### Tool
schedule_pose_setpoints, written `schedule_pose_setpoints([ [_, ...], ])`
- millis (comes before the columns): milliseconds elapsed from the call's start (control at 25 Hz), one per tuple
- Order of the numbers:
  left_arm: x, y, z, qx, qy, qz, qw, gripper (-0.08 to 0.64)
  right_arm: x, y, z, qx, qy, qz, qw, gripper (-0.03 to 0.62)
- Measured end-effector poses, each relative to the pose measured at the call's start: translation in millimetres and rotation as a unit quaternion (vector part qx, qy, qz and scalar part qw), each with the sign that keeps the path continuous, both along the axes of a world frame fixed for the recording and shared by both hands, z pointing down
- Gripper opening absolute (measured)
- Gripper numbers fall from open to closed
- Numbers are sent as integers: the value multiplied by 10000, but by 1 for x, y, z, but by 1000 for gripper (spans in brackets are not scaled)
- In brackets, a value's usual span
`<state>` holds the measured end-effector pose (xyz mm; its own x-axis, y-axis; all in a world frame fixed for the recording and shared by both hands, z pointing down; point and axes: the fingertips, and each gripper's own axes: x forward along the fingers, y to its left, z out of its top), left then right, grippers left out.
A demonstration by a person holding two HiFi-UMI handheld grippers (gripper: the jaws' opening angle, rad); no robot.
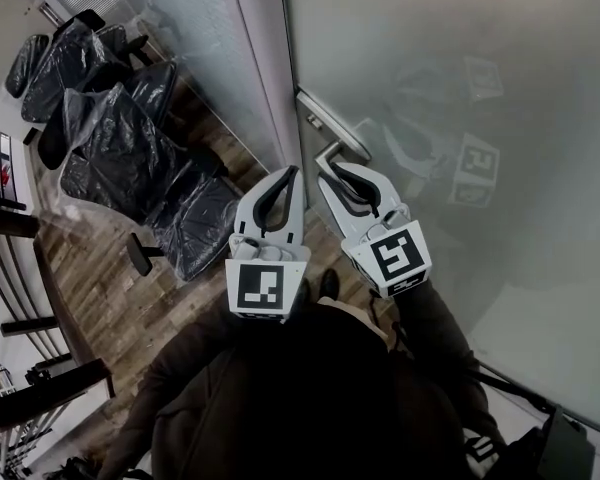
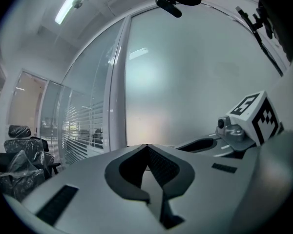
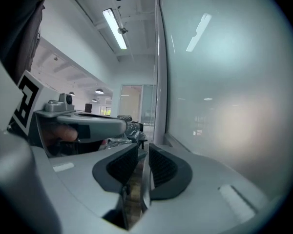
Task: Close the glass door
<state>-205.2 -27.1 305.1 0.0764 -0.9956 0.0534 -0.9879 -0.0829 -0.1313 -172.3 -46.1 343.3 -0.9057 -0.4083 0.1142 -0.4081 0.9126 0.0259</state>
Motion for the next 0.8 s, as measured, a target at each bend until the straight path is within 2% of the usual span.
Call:
schedule_pose_setpoints([
  [200,-5,1,-1,60,-2,-38,10000,-3,7,-1,-15,187,-201,158,9995,61],
  [400,-11,1,-7,58,28,-169,9998,-3,21,12,-61,648,-694,245,9952,44],
  [520,-8,1,-4,48,29,-140,9999,-3,26,19,-72,640,-738,235,9949,2],
  [800,-5,-4,-18,34,-44,-136,9999,-3,29,18,-86,558,-812,155,9950,2],
])
